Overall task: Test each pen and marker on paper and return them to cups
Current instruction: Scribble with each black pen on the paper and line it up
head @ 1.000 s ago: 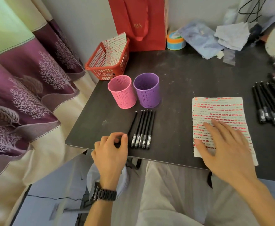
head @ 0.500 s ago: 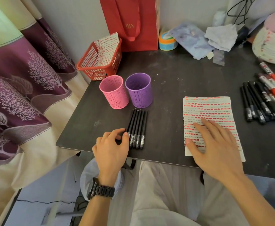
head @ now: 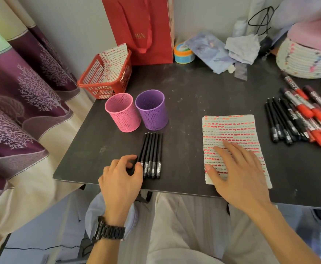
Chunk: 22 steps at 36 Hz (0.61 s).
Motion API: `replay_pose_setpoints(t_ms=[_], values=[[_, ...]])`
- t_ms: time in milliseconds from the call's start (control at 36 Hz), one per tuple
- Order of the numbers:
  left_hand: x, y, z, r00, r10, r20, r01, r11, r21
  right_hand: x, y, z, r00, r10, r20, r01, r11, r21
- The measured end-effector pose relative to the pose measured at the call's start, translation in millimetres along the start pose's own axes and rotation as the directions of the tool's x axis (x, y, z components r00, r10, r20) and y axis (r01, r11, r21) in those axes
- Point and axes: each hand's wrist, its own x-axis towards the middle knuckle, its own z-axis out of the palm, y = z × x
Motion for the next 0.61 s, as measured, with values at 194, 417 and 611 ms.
replay_pose_setpoints(t_ms=[194,417,611], values=[[-10,11,4,0.998,0.05,0.042,-0.051,0.999,0.004,1,-1,0,1.0,0.017,0.024,-0.018,1.0,0.006],[-18,13,29,0.893,0.418,0.164,-0.431,0.901,0.051,2,0,0,0.998,0.021,0.056,-0.022,0.999,0.024],[-11,6,32,0.892,0.408,0.194,-0.43,0.899,0.083,0,-1,0,1.0,0.021,0.023,-0.022,0.999,0.038]])
